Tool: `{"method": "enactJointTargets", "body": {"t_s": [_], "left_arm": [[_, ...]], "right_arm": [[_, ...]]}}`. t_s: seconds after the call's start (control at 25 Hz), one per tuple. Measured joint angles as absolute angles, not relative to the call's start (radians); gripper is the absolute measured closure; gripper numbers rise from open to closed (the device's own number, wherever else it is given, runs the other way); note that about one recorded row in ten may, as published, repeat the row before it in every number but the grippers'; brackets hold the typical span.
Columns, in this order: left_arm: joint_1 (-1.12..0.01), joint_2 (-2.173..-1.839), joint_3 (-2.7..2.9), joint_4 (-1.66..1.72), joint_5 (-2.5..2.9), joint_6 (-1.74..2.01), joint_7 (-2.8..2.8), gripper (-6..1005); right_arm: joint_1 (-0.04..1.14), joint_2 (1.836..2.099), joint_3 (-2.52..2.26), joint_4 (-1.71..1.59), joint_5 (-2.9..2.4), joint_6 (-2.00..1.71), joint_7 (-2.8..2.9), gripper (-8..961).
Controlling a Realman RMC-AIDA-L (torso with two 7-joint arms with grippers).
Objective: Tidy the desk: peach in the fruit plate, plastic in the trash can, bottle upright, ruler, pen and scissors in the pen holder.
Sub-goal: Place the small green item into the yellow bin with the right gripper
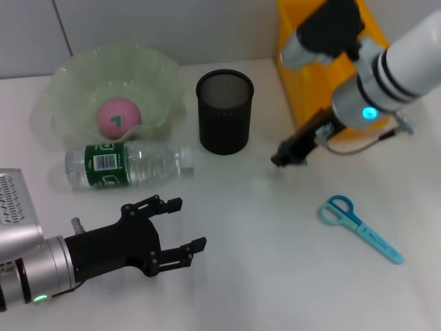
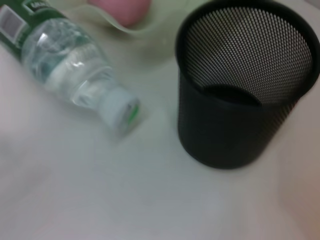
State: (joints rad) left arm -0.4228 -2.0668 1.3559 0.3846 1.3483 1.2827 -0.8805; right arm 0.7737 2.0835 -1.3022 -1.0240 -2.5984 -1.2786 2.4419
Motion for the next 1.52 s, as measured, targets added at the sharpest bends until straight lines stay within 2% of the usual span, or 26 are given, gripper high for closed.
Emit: {"method": "enactJointTargets", "body": {"t_s": [0.16,0.32,0.64,0.8,1.52], "left_arm": [[-0.42,-2.068,1.355,0.386,1.346,1.283,-0.88,196],[-0.42,-2.068,1.354,0.387,1.344,1.282,-0.88,196],[-0.42,-2.073,1.353,0.38,1.335,1.281,-0.866,198],[-0.42,-2.075,1.353,0.38,1.334,1.283,-0.865,199],[-0.41,-2.069,1.353,0.377,1.327,1.283,-0.856,203]], "right_arm": [[0.765,2.082,-1.3,-1.2,-2.598,-1.31,2.47,526],[0.807,2.079,-1.298,-1.276,-2.598,-1.275,2.487,525],[0.837,2.083,-1.424,-1.161,-2.463,-0.914,2.378,522],[0.836,2.081,-1.419,-1.143,-2.397,-0.89,2.337,521],[0.673,2.078,-1.146,-1.302,-2.622,-0.929,2.48,514]]}}
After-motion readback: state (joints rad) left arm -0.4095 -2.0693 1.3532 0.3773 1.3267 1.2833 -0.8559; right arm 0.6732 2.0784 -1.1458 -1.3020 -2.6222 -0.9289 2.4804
